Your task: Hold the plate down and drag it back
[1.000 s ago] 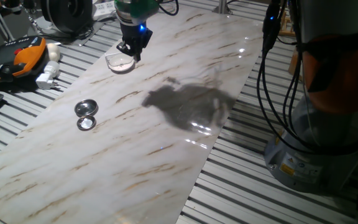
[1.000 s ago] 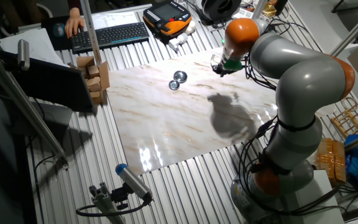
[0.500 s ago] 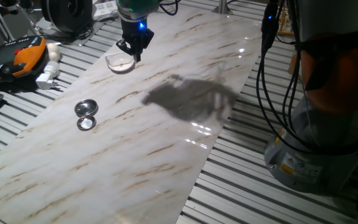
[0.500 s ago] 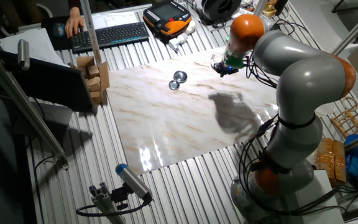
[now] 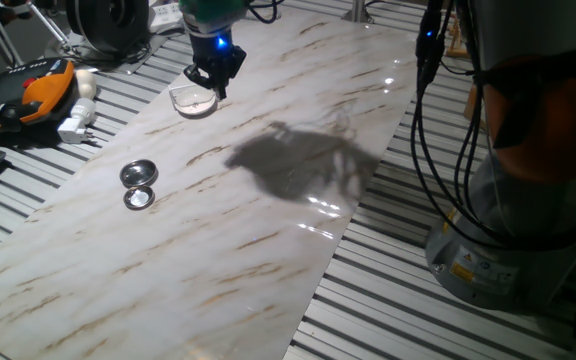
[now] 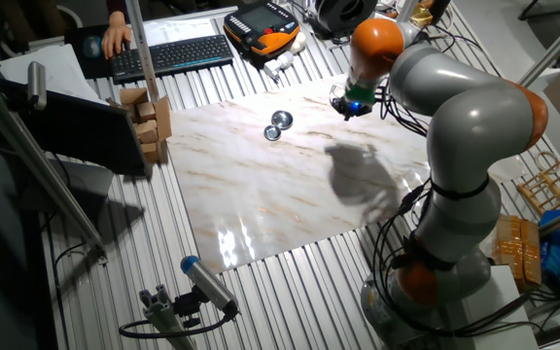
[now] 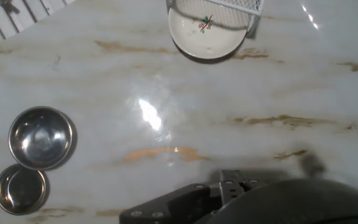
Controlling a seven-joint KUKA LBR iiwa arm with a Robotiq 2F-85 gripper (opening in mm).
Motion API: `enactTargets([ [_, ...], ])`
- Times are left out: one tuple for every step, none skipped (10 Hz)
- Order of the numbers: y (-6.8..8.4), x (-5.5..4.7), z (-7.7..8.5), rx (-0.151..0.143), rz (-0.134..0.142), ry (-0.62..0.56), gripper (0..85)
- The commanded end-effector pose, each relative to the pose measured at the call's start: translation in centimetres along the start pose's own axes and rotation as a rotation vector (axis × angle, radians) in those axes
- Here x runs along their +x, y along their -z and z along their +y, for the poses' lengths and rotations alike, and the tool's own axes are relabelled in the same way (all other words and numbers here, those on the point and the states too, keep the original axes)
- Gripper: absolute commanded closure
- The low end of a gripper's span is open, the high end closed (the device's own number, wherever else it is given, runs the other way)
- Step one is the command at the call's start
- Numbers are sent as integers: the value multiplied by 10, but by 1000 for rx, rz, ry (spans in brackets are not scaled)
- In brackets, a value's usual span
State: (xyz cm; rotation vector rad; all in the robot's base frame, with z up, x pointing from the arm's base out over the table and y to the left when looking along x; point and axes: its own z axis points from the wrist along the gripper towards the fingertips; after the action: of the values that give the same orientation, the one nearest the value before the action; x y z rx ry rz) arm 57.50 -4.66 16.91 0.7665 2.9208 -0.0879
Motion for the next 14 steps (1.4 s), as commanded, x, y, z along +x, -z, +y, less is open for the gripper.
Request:
enactTargets([
  [0, 0, 0, -5, 1, -5, 850],
  [-1, -1, 0, -9, -9, -13, 850],
  [-6, -4, 2, -27, -46, -28, 850],
  [-9, -8, 4, -26, -70, -48, 850],
  [-14, -12, 5, -26, -85, -71, 850],
  [-22, -15, 8, -12, -106, -98, 850],
  [-31, -18, 8, -2, -126, -123, 850],
  [-38, -24, 8, -4, -129, -137, 850],
  [-40, -33, 7, -7, -114, -140, 850],
  [-40, -44, 6, -22, -82, -142, 850],
  [-43, -56, 5, -22, -72, -134, 850],
  [-47, -63, 4, -19, -78, -133, 850],
  [-48, -70, 2, -19, -74, -132, 850],
  [-48, -75, 1, -16, -69, -131, 850],
])
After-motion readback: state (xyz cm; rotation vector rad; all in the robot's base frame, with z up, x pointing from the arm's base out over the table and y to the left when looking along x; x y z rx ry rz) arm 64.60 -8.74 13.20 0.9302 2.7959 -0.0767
